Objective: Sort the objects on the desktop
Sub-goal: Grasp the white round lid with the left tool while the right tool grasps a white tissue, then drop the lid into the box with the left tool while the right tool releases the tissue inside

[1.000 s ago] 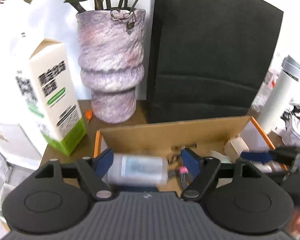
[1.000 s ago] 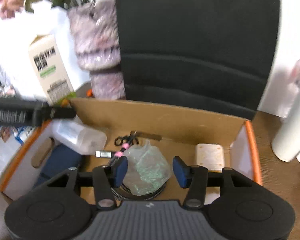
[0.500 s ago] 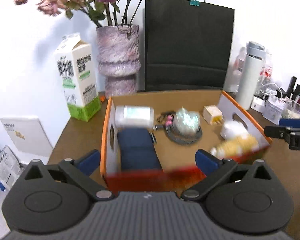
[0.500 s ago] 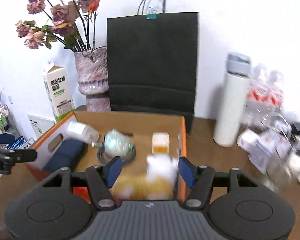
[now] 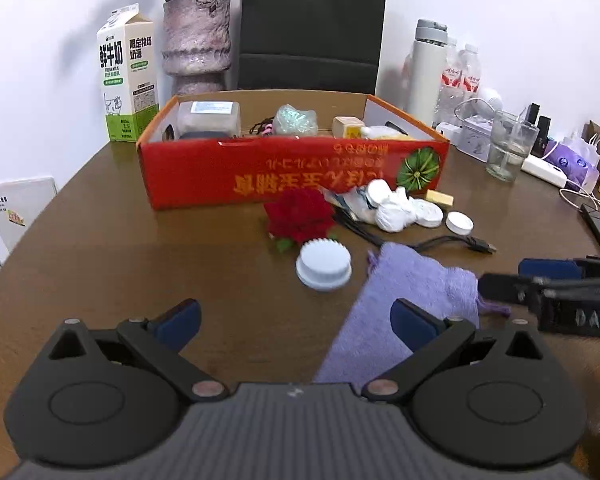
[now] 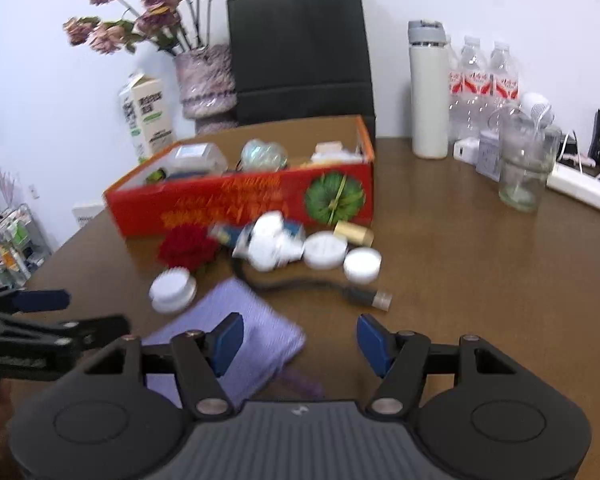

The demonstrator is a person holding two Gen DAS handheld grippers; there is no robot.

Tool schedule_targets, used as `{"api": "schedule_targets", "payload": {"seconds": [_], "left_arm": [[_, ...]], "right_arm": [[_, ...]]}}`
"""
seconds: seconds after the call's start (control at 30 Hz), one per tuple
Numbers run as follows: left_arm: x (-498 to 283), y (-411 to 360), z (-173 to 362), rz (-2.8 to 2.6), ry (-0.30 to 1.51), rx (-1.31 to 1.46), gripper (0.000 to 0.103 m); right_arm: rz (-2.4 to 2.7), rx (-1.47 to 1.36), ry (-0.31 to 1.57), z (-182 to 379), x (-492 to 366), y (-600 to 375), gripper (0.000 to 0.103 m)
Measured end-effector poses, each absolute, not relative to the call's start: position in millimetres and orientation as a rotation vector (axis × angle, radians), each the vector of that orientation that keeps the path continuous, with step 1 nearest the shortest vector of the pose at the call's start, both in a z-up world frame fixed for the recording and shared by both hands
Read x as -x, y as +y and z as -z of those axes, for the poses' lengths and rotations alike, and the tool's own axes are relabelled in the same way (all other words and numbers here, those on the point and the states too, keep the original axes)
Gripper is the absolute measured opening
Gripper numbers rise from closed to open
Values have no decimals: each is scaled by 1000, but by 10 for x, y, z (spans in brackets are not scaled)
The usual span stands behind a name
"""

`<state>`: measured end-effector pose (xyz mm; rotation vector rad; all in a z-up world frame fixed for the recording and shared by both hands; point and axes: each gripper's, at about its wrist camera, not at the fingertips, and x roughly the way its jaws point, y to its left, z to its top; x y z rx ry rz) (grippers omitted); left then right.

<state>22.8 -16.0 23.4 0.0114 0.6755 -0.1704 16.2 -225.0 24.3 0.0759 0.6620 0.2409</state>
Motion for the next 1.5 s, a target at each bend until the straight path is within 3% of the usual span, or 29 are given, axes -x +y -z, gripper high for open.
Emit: {"api": "schedule_targets", "payload": {"seconds": [0.1, 0.33, 0.4, 0.47, 0.67, 0.87, 0.93, 1.0, 1.27, 1.5], "left_arm": [[-314, -213, -209, 172, 666, -14, 98], [-745, -385, -237, 194, 673, -16, 69], [-832, -395, -203, 197, 681, -5, 59], [-878, -393, -163, 216, 701, 13, 38], [-749, -372, -137, 231, 683, 1, 37], [-630, -205, -274, 197, 648, 46, 37], [-607, -157, -349, 184, 630, 50, 37], [-579, -106, -445, 182, 609, 54, 37], [-777, 182, -958, 254, 561, 52, 37], [-1651, 215, -1241, 270, 575, 59, 37]], "right_arm": [[-248, -25, 645, -221, -63, -2214, 62], [-236, -42, 607, -295, -155, -2242, 61], [-244, -39, 601, -310, -182, -2225, 61], [-265, -31, 593, -325, -223, -2190, 61], [-281, 3, 576, -345, -582, -2035, 46], [-301, 25, 613, -241, -1054, -1838, 42], [-305, 44, 635, -188, -1130, -1752, 32], [-303, 69, 648, -144, -1124, -1700, 13], [-319, -14, 535, -613, -779, -1958, 11], [-340, -34, 410, -1176, -1015, -2074, 11]]}}
